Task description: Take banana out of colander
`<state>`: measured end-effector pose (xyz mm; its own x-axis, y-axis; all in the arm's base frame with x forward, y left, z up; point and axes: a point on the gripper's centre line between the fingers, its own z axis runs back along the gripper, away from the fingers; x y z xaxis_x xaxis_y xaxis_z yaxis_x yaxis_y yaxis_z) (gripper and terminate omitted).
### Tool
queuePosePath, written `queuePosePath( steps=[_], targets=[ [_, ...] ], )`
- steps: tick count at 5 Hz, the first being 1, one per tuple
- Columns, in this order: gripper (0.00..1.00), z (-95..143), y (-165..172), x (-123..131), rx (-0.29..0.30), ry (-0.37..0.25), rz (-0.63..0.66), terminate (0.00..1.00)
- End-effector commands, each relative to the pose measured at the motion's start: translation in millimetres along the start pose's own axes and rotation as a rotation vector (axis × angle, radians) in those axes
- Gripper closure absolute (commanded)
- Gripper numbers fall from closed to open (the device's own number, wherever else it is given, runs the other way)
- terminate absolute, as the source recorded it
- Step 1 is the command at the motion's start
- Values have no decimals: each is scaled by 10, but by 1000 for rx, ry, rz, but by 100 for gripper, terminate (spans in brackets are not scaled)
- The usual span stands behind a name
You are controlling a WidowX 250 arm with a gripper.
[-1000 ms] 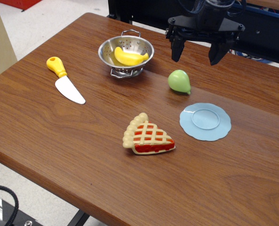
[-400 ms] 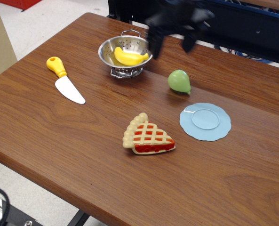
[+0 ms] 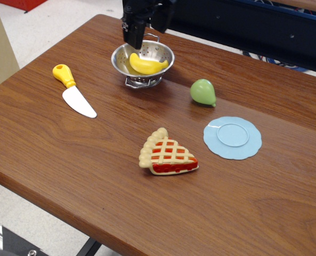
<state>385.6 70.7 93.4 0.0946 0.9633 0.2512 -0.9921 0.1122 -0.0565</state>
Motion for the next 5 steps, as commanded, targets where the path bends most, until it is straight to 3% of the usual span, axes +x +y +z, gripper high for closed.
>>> queuePosePath(
  steps=[1, 2, 5],
  targets=[
    [0, 33, -218, 178, -9, 51, 217, 0],
    [0, -51, -259, 148, 3, 59, 214, 0],
    [0, 32, -153, 179, -59, 100, 183, 0]
  ],
)
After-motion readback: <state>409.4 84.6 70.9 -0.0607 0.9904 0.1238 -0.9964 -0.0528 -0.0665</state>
